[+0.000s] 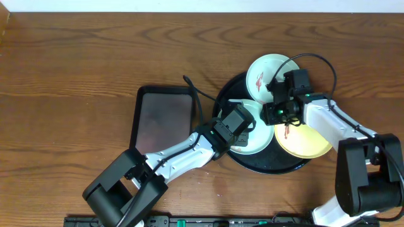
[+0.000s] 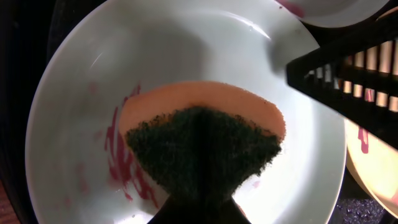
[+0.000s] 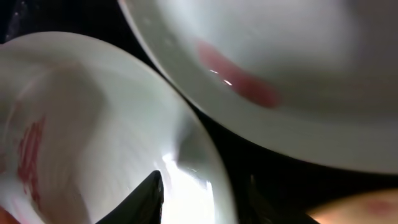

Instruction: Clean dirty plates on tray and stack at the side

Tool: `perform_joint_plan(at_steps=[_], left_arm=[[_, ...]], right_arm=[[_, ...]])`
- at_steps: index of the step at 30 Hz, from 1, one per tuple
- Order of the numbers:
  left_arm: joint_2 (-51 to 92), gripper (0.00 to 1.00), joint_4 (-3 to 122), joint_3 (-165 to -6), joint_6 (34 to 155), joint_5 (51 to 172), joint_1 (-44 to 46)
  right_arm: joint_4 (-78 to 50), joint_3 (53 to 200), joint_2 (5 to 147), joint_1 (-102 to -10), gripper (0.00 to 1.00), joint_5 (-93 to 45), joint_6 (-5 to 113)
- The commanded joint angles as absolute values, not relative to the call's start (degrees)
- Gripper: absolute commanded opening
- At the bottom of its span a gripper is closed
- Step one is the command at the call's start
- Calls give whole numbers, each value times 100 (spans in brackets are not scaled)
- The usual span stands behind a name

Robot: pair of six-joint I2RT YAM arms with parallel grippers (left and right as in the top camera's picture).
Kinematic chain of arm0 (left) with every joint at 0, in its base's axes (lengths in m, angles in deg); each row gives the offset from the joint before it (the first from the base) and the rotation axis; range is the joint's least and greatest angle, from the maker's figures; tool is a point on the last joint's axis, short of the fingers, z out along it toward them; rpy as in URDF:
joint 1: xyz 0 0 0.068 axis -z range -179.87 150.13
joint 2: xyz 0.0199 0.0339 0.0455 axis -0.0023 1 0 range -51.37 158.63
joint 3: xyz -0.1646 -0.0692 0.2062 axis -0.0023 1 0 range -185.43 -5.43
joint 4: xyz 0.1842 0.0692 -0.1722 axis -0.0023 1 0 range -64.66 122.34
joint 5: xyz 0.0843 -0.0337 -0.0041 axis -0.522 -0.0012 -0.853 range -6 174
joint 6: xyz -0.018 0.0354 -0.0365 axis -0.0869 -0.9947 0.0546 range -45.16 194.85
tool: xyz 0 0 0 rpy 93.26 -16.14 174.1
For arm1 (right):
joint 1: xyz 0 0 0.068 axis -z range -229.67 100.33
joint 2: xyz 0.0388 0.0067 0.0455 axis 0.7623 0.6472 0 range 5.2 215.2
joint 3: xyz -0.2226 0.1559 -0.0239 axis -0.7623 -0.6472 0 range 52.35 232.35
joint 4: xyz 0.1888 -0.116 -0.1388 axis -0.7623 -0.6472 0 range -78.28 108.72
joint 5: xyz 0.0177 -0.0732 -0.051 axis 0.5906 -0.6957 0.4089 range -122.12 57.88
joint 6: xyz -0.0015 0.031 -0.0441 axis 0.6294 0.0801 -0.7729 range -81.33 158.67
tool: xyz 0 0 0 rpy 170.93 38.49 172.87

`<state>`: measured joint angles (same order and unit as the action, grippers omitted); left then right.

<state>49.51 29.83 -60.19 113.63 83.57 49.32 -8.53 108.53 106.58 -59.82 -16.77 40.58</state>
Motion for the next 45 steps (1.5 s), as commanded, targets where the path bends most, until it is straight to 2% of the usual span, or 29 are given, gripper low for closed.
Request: perform_joint_plan(at_steps=[1, 4, 13, 16, 19, 22, 23, 24, 25, 27, 28, 29, 37, 40, 42, 45], left_arm=[[4925, 7, 2981, -6045, 11330, 8246, 4908], [4925, 8, 2983, -6045, 11330, 8248, 4908], [4925, 10, 2979, -6045, 11330, 8248, 4908], [4925, 15, 2793, -6048, 11330, 8383, 4908], [4881, 17, 2353, -6052, 11304, 8862, 4908], [4831, 13, 2165, -6056, 11308, 8917, 4908], [4828, 16, 2161, -6059, 11308, 8914, 4908], [4828, 28, 2165, -6059, 11306, 8912, 4908], [4828, 45, 2163, -6059, 11306, 8912, 4908], [4828, 65, 2159, -6059, 11306, 8799, 4908], [4828, 72, 2159, -6059, 11304, 8718, 4908], [4828, 73, 2155, -6059, 11304, 8718, 4906], [4822, 73, 2203, -6074, 10740, 8672, 4906], [4857, 69, 2426, -6074, 10130, 8449, 4908], [4914, 62, 2526, -6074, 9623, 8438, 4906], [4960, 42, 2428, -6074, 9628, 8438, 4901]], right_arm=[[-785, 10919, 10702, -6142, 36, -1917, 4032], [-807, 10919, 10715, -6210, 31, -2453, 4032], [-1025, 10919, 10715, -6210, 14, -2483, 3770], [-1043, 10919, 10715, -6210, 2, -2481, 3770], [-1056, 10919, 10715, -6210, 1, -2468, 3774], [-1065, 10919, 10715, -6210, 1, -2457, 3776], [-1065, 10919, 10715, -6210, 1, -2459, 3774], [-1062, 10919, 10715, -6210, 2, -2459, 3774], [-1060, 10919, 10715, -6210, 2, -2459, 3774], [-1060, 10919, 10715, -6210, 2, -2459, 3774], [-1062, 10919, 10715, -6210, 2, -2459, 3774], [-1065, 10919, 10715, -6210, 2, -2459, 3776], [-1067, 10919, 10715, -6210, 3, -2459, 3774], [-1069, 10921, 10715, -6210, 3, -2457, 3776], [-1071, 10919, 10715, -6210, 3, -2457, 3774], [-1089, 10919, 10715, -6210, 3, -2457, 3776]])
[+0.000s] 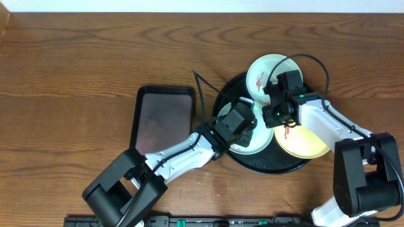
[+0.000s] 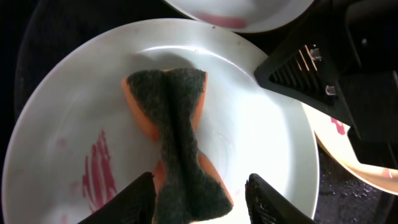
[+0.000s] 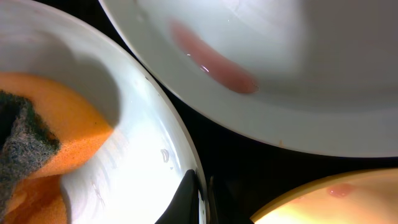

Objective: Clean dirty plates on tray and stack at the side
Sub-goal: 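Scrub the green plate with the sponge in the left gripper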

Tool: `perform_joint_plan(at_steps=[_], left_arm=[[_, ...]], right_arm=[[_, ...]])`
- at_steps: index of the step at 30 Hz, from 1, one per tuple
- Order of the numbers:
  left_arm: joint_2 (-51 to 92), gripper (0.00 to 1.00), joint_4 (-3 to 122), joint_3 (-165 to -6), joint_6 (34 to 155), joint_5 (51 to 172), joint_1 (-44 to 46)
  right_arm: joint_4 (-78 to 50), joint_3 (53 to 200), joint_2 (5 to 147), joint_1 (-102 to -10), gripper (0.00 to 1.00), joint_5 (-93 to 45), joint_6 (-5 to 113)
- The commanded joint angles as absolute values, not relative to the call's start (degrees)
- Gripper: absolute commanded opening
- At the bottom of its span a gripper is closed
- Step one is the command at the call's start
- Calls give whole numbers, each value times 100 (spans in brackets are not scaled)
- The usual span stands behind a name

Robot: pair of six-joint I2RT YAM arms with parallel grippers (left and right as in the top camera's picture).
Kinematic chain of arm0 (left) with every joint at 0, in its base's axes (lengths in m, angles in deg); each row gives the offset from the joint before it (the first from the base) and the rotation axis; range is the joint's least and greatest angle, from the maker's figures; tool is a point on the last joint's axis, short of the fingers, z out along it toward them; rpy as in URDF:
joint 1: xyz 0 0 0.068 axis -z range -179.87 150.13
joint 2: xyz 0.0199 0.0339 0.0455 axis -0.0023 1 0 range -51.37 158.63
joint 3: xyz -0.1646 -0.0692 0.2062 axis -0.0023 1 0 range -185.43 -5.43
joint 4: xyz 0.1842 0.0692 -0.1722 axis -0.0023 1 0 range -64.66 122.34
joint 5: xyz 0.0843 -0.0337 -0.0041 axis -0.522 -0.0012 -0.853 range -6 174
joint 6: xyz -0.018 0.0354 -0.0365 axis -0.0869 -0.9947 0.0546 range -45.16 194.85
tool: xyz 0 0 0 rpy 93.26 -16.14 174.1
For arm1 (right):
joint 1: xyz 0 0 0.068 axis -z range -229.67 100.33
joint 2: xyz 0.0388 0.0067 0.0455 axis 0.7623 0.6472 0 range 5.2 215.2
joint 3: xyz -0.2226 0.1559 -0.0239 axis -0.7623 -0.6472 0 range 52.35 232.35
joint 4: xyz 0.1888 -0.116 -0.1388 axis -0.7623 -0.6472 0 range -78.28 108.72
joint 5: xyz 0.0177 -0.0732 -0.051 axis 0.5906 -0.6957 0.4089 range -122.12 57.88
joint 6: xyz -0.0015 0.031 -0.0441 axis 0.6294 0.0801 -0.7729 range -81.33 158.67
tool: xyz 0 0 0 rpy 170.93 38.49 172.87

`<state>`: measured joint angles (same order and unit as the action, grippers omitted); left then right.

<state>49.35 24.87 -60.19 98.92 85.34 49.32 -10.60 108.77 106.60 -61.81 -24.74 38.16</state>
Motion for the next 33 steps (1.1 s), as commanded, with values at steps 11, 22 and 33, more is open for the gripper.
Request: perform_joint_plan(at_steps=[11, 22, 33], left_arm=[[5558, 42, 1593, -6074, 9538, 8431, 4834], [5473, 42, 1536, -6113, 8810, 8071, 4820], [5432, 46, 1665, -6126, 8777, 8034, 4820]], right_arm=[[-1146, 10919, 10715, -6210, 3, -2457, 3776], [-1150, 10919, 10715, -6210, 3, -2457, 3776], [-1150, 10919, 10715, -6210, 3, -2457, 3776]])
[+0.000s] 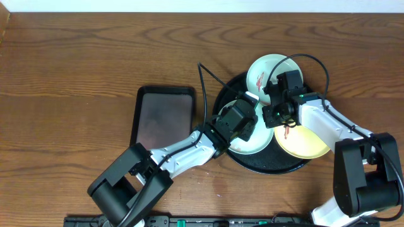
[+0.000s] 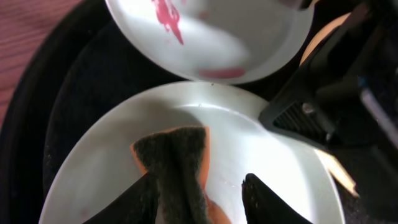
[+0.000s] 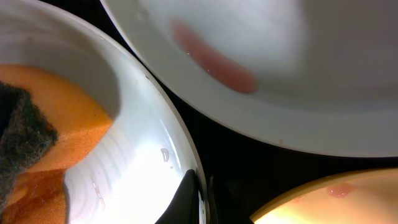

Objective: Clean dirty plates on tray and stack at the side
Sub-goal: 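Scrub the green plate with the sponge in the left gripper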

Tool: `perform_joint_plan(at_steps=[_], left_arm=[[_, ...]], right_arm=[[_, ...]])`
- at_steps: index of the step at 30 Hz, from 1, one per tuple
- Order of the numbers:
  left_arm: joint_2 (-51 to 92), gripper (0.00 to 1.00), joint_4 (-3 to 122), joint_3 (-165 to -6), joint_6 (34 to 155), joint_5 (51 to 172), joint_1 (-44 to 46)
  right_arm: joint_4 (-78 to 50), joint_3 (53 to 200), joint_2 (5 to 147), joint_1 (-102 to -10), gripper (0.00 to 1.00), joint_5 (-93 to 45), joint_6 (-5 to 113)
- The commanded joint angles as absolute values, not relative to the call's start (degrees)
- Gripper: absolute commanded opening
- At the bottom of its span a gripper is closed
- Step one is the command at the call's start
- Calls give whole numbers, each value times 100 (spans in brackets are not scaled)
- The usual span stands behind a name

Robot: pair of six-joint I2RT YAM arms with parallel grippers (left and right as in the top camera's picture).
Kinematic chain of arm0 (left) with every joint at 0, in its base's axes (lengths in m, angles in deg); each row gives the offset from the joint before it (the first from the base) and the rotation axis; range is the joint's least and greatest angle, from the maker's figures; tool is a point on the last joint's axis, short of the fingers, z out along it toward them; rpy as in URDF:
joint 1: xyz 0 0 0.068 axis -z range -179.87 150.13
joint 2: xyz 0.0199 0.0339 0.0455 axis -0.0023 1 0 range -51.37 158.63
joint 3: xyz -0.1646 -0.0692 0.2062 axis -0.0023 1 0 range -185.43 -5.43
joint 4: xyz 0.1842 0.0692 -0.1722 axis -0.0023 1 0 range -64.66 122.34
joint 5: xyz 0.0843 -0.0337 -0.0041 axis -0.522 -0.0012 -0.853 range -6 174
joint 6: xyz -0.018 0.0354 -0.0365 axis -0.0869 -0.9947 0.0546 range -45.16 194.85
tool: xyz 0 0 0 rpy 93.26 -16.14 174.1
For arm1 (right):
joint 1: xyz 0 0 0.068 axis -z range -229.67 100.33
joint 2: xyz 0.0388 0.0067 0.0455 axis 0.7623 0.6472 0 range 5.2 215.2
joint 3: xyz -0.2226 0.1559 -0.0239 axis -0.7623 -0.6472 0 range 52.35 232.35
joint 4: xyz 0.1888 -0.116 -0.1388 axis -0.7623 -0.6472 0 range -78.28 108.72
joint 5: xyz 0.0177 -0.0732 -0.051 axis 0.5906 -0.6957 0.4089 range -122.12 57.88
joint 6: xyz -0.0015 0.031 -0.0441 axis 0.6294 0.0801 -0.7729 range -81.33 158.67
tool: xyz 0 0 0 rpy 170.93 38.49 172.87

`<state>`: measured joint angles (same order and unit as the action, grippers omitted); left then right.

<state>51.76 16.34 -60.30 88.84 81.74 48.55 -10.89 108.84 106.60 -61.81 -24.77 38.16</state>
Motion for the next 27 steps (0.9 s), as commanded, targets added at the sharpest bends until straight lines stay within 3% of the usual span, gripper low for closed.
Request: perform_joint_plan(at_steps=[1, 13, 21, 27], left_arm=[[5462, 46, 1665, -6126, 8777, 8034, 4820], [5759, 41, 1711, -6126, 8775, 8029, 4820], [5792, 8, 1647, -6126, 8939, 8202, 4820], [5792, 8, 2211, -6126, 10250, 8160, 4820]], right_arm=[[-1152, 10919, 10715, -6210, 3, -2457, 3776], [-1172, 10919, 10715, -6210, 2, -2457, 3776], [-1172, 10919, 10715, -6210, 2, -2457, 3776], [-1172, 10919, 10715, -6210, 2, -2457, 3776]])
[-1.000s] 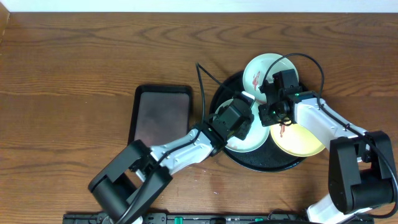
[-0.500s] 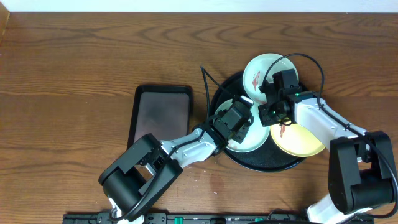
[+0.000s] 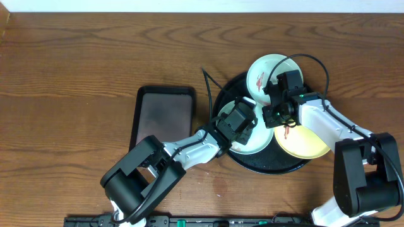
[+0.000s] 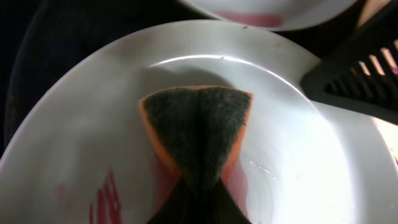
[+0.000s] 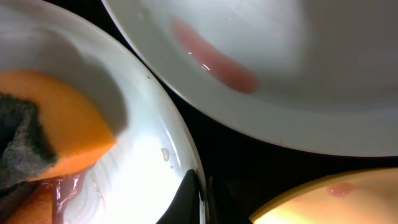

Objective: Clean dirty plates on tray and stack at the side
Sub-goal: 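Scrub the green plate with the sponge in the left gripper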

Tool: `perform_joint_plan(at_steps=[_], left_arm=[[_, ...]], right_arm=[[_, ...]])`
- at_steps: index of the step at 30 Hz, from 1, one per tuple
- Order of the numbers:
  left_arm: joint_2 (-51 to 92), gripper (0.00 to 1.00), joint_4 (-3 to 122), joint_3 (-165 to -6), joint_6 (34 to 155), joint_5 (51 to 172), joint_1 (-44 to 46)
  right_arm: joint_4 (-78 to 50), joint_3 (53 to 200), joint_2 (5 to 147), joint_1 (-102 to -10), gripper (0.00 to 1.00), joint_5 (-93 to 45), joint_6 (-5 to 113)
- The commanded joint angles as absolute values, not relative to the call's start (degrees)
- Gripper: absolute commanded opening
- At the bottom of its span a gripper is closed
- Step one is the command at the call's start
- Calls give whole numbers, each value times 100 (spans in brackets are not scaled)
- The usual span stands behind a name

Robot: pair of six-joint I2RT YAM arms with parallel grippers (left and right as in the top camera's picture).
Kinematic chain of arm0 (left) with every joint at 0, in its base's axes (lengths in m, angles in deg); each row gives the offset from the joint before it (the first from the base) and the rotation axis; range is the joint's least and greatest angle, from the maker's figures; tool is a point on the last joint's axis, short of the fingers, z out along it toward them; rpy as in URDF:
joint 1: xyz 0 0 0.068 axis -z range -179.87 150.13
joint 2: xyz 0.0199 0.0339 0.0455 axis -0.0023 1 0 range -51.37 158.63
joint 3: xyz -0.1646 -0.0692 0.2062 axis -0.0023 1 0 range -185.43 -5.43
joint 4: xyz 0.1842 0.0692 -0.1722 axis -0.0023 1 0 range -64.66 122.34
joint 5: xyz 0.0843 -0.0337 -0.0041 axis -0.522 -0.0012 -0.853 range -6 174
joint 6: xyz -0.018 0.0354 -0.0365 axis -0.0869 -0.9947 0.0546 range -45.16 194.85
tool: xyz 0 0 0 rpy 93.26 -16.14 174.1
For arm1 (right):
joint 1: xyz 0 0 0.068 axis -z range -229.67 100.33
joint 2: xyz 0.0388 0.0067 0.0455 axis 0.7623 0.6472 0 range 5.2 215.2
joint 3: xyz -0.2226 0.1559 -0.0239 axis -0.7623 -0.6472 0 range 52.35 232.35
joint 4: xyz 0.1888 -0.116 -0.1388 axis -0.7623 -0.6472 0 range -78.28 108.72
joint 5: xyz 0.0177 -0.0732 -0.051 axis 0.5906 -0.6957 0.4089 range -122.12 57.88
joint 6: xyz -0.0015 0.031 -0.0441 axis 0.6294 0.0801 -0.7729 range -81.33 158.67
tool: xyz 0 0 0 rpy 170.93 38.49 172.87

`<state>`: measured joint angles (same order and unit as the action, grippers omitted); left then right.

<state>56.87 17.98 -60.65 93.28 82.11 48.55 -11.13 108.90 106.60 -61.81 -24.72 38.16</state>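
Note:
A round black tray [image 3: 233, 88] holds three dirty plates: a white one [image 3: 251, 144] in the middle, a white one [image 3: 262, 70] at the back with red smears, and a yellow one [image 3: 309, 142] at the right. My left gripper [image 4: 198, 208] is shut on an orange sponge with a dark scouring side [image 4: 198, 134], pressed onto the middle plate [image 4: 81, 112]; red smears [image 4: 106, 196] remain at its left. My right gripper [image 5: 202, 193] is shut on that plate's rim [image 5: 180, 143].
A dark rectangular tray [image 3: 163, 116] lies on the wooden table [image 3: 76, 57] left of the round tray. A black cable [image 3: 210, 85] arcs over the round tray's left edge.
The sponge in my left gripper has moved nearer on the middle plate, and the wrist view sits lower and closer to it. A wet pink film shows around the sponge. The right gripper holds still.
First the sponge sat at the plate's centre beside red smears, with my right gripper by the rim. Then the right gripper was shut on the rim and the sponge lay higher on the plate. Later it was at the far side, and now back toward the middle.

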Motion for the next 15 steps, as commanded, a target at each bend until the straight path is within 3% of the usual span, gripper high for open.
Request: perform_joint_plan(at_steps=[1, 7, 15], left_arm=[[5792, 8, 2380, -6126, 10401, 8095, 4820], [5757, 8, 3110, -6126, 10666, 6932, 4820], [4841, 8, 3029, -6135, 10299, 5885, 4818]], right_arm=[[-1172, 10919, 10715, -6210, 2, -2457, 3776], [-1174, 10919, 10715, -6210, 2, -2457, 3776], [-1187, 10919, 10715, -6210, 1, -2457, 3776]])
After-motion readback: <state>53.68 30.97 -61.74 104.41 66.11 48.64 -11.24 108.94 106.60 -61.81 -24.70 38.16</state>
